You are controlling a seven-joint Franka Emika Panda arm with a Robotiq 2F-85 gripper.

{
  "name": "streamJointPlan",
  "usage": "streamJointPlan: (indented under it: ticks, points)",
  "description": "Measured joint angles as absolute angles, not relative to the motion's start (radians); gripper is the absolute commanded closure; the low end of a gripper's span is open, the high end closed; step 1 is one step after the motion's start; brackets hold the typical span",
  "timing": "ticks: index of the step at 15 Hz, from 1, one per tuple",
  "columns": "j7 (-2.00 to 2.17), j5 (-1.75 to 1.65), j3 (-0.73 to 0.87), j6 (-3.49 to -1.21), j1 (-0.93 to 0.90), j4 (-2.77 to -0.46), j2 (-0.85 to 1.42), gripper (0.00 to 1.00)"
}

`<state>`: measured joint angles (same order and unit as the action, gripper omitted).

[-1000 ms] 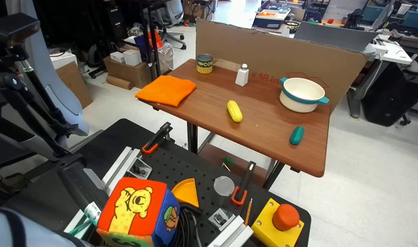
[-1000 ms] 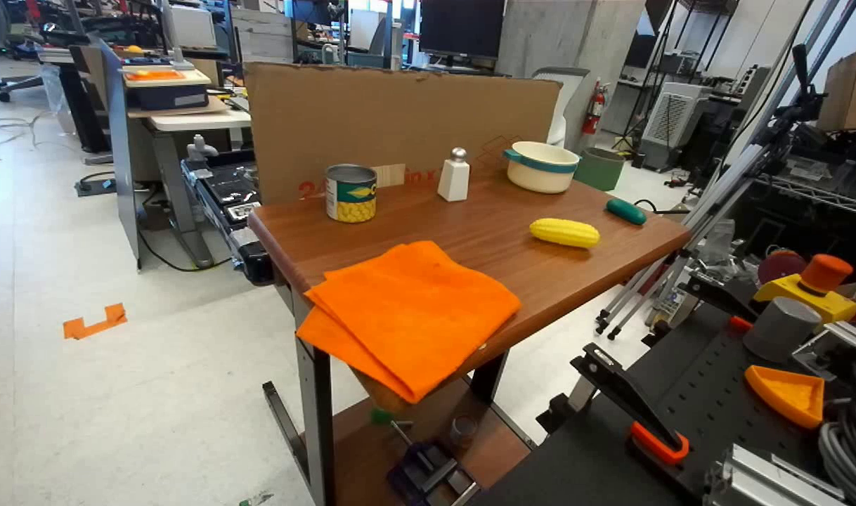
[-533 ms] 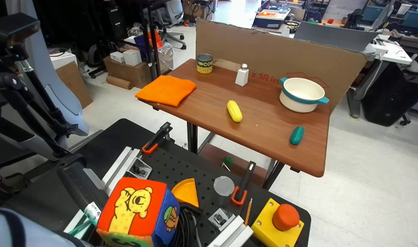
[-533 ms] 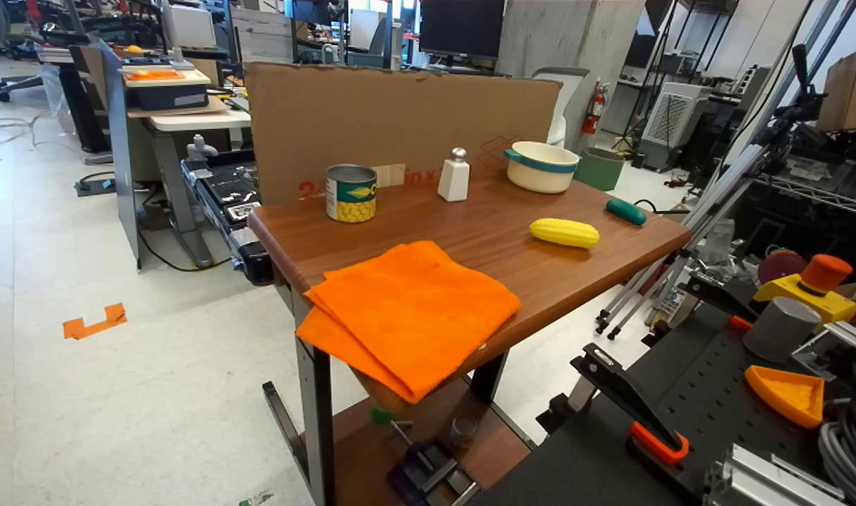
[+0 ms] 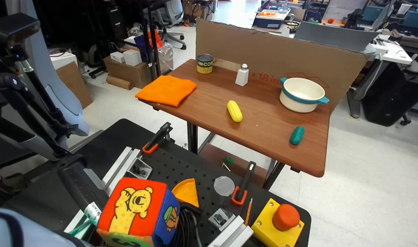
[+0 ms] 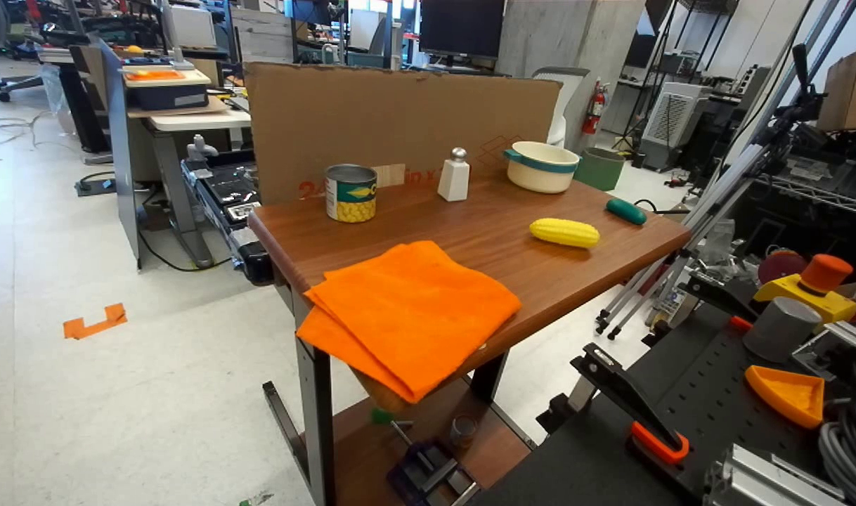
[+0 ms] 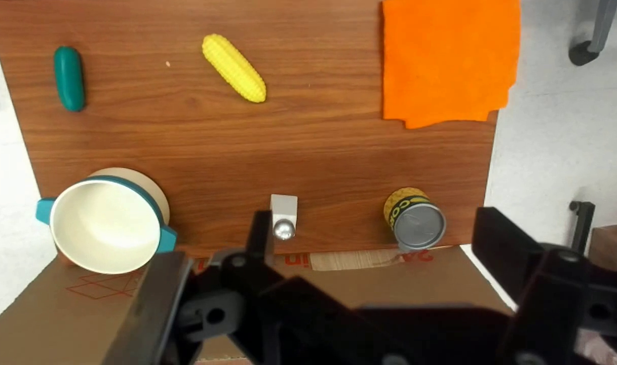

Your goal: Pick up the salt cellar from the table and put it in the white bowl.

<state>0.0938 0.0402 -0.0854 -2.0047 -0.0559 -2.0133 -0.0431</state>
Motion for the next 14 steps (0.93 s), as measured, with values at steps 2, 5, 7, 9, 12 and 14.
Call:
streamJointPlan:
  ticks: [2, 5, 7, 9, 12, 14]
  points:
    - [0.094, 0.033, -0.076, -2.023, -0.052, -1.96, 0.032, 0.0]
    - [0.087, 0.025, -0.059, -2.046, -0.05, -1.889, 0.139, 0.0]
    - [0.066, 0.025, -0.048, -2.057, -0.046, -1.855, 0.202, 0.0]
    - [0.043, 0.025, -0.039, -2.065, -0.039, -1.829, 0.257, 0.0]
    - [0.022, 0.024, -0.028, -2.097, -0.029, -1.808, 0.322, 0.0]
    - [0.009, 0.022, -0.02, -2.132, -0.025, -1.803, 0.361, 0.0]
